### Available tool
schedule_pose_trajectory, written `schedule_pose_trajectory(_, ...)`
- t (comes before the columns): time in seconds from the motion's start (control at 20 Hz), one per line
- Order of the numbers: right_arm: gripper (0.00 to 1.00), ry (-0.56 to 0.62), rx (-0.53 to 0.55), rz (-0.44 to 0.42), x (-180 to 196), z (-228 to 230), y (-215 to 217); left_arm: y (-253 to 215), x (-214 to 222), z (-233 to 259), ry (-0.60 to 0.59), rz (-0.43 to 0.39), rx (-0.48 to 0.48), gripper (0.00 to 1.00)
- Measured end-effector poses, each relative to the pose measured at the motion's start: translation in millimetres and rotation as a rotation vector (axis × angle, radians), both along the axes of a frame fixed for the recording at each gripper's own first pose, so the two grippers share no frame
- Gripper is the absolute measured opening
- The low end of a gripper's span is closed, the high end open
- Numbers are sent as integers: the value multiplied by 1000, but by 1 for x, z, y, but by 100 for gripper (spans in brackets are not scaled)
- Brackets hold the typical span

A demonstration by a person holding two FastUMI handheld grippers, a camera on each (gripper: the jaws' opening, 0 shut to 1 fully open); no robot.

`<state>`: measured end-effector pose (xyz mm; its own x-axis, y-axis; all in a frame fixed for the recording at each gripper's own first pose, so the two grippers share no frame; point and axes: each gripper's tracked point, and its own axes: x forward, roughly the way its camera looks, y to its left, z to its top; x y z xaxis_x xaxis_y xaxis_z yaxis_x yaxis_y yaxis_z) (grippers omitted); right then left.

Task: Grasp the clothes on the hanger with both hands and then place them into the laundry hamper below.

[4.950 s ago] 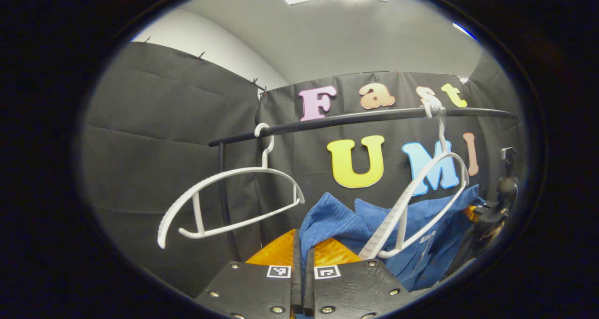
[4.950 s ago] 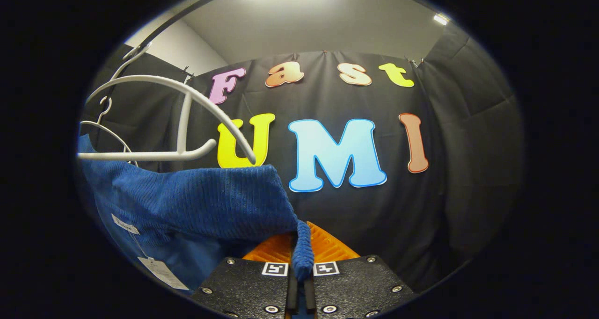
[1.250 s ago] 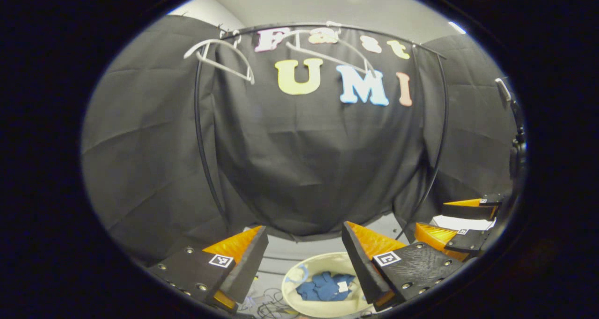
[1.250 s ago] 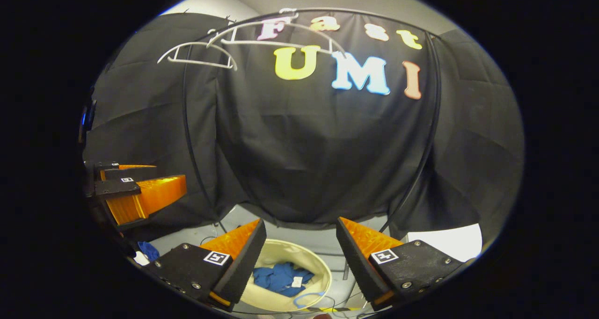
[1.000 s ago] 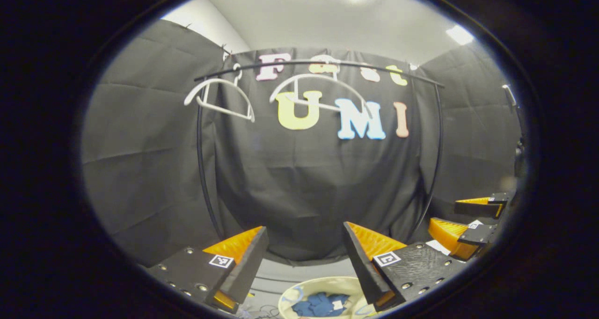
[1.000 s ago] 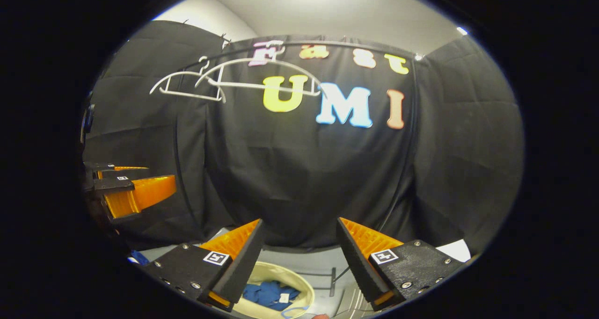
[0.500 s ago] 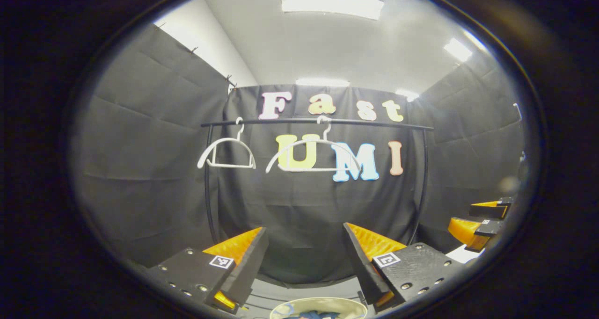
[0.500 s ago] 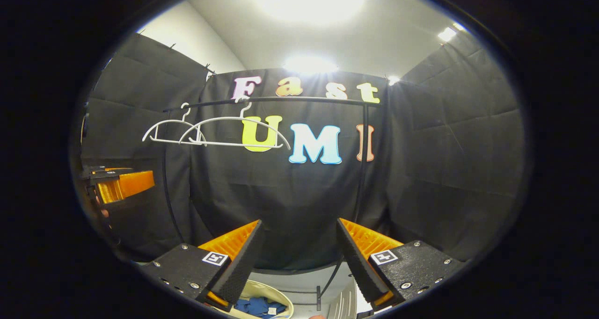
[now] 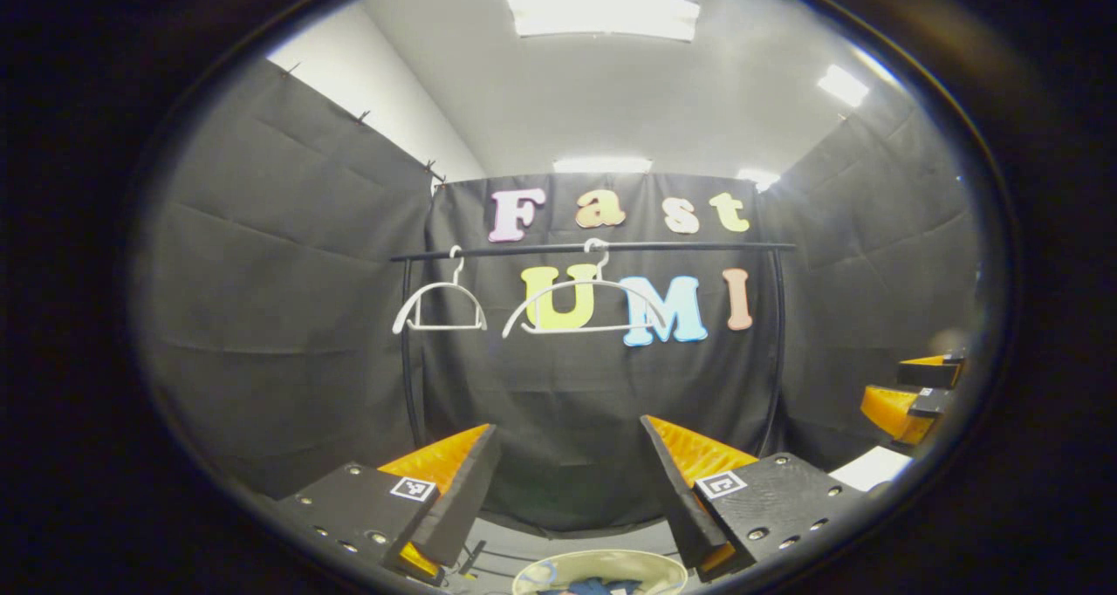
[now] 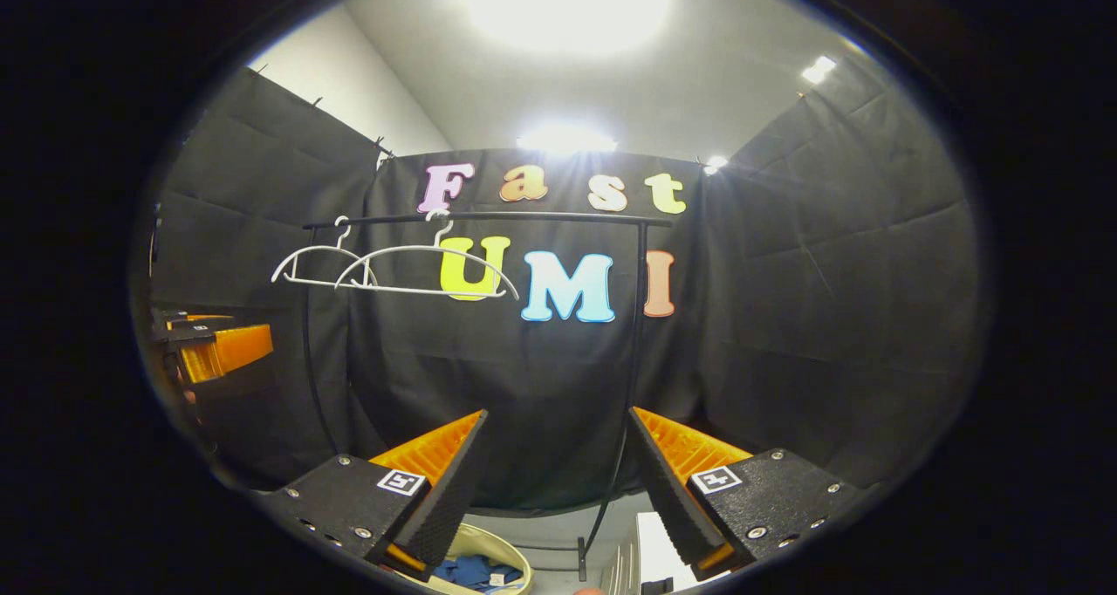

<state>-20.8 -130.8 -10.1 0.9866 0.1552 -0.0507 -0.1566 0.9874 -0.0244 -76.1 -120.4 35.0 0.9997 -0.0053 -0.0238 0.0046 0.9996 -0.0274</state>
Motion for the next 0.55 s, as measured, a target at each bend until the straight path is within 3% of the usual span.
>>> schedule_pose_trajectory(0.55,94,7,13,-20,-28,-1,-23,-15,-32,10,-33,-14,33,98)
